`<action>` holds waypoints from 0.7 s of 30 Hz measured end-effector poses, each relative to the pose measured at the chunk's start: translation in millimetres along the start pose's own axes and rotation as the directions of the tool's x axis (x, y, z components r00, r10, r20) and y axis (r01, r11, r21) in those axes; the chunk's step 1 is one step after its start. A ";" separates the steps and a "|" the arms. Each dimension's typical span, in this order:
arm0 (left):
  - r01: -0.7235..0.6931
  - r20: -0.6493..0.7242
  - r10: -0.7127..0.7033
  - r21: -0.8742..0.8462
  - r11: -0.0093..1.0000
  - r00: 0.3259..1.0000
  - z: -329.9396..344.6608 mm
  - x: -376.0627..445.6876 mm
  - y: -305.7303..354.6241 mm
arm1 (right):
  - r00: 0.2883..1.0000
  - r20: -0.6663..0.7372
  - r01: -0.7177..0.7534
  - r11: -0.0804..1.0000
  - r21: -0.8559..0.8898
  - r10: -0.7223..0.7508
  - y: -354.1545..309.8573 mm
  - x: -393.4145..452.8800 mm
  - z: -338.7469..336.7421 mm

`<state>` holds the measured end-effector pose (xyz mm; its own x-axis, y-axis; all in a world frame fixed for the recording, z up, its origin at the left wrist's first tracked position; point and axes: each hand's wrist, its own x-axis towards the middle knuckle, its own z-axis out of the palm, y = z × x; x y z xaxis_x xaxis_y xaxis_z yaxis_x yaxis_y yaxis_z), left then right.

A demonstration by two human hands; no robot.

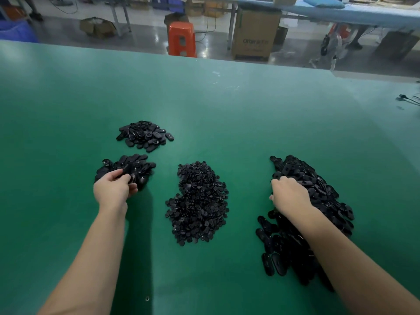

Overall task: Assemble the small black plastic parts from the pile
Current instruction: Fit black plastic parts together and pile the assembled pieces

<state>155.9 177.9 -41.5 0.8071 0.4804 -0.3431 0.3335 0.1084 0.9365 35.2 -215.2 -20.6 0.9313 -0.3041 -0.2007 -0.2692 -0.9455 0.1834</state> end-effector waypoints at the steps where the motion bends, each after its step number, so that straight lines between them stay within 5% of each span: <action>1: -0.013 -0.005 0.013 0.001 1.000 1.000 1.0 0.9 -0.4 | 1.000 -0.001 -0.005 1.000 0.015 0.005 0.6 0.2 -0.2; 8: -0.162 -0.084 0.175 0.151 0.975 0.981 10.8 -8.8 -7.8 | 1.000 -0.023 -0.005 0.999 0.050 0.006 1.2 1.3 -1.5; 14: -0.381 0.221 0.320 0.346 0.857 0.921 25.1 -37.5 -18.0 | 0.997 -0.082 0.030 0.927 0.374 0.001 -5.2 0.1 -13.9; 18: -0.578 0.509 0.300 0.573 0.581 0.807 36.9 -52.8 -24.3 | 0.991 -0.132 0.073 0.701 0.709 0.031 -16.2 -6.9 -29.8; 21: -0.619 0.553 0.279 0.676 0.401 0.785 40.9 -57.0 -29.1 | 0.998 -0.050 0.056 0.347 0.936 -0.027 -28.4 -15.5 -35.2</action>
<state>120.1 111.7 -52.2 0.9961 -0.0740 -0.0480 -0.0366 -0.8419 0.5384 37.0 -179.4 11.1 0.9492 -0.2724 -0.1573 -0.2710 -0.4541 -0.8487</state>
